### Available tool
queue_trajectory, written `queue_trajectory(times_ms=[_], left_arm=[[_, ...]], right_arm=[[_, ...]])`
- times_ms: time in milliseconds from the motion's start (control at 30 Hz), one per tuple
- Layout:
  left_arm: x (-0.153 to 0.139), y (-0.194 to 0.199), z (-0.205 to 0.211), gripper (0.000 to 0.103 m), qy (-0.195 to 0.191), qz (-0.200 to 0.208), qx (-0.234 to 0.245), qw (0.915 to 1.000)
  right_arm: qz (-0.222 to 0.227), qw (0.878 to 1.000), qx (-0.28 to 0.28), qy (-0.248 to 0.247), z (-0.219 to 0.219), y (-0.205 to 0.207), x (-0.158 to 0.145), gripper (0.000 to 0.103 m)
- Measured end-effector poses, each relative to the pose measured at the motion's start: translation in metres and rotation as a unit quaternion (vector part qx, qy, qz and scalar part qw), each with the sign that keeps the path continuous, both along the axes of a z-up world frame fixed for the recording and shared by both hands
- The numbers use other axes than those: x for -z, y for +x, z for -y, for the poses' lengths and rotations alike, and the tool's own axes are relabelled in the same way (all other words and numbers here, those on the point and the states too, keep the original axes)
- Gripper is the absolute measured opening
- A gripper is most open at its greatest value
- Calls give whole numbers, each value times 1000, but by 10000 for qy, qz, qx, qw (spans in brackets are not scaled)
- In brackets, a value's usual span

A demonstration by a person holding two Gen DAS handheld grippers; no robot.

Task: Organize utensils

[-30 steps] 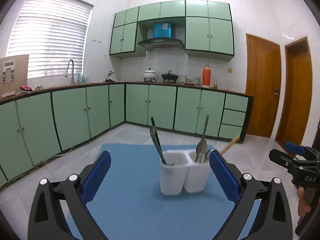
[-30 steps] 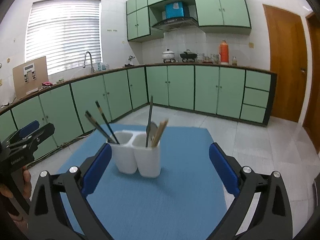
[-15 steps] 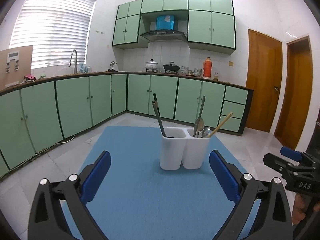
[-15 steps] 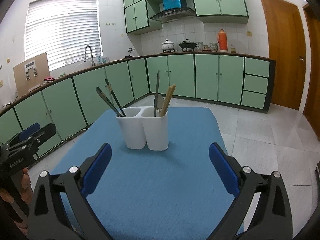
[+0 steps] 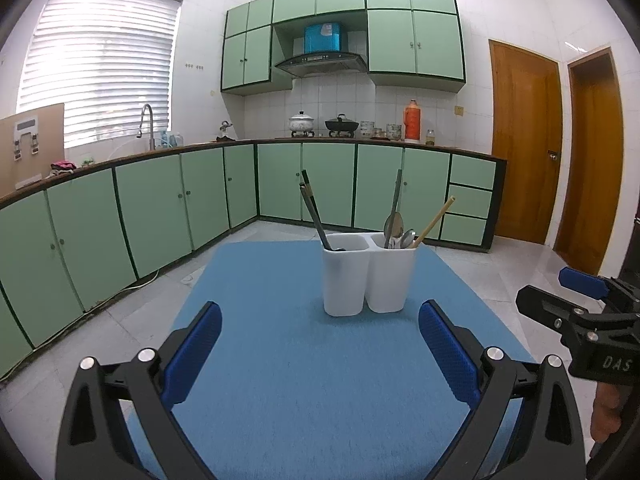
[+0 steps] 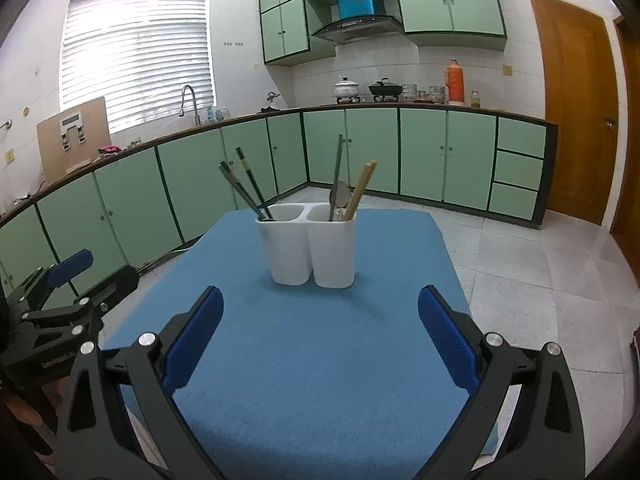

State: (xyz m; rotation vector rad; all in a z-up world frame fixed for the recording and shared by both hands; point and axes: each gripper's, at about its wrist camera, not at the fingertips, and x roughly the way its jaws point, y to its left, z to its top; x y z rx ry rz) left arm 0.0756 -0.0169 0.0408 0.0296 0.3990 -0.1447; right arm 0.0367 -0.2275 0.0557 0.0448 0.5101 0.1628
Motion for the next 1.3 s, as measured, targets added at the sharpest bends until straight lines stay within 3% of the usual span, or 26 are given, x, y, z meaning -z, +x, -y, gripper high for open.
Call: queue_trajectory(times_ms=[500,1300], left_arm=[[-19,-13,0,97,-41,160,20,9999],[-19,-19,1,97,-31,213,63,9997]], right_arm=[[60,10000,33,35,1,-10,-13,95],[161,9999,-16,5,1,-19,-19,95]])
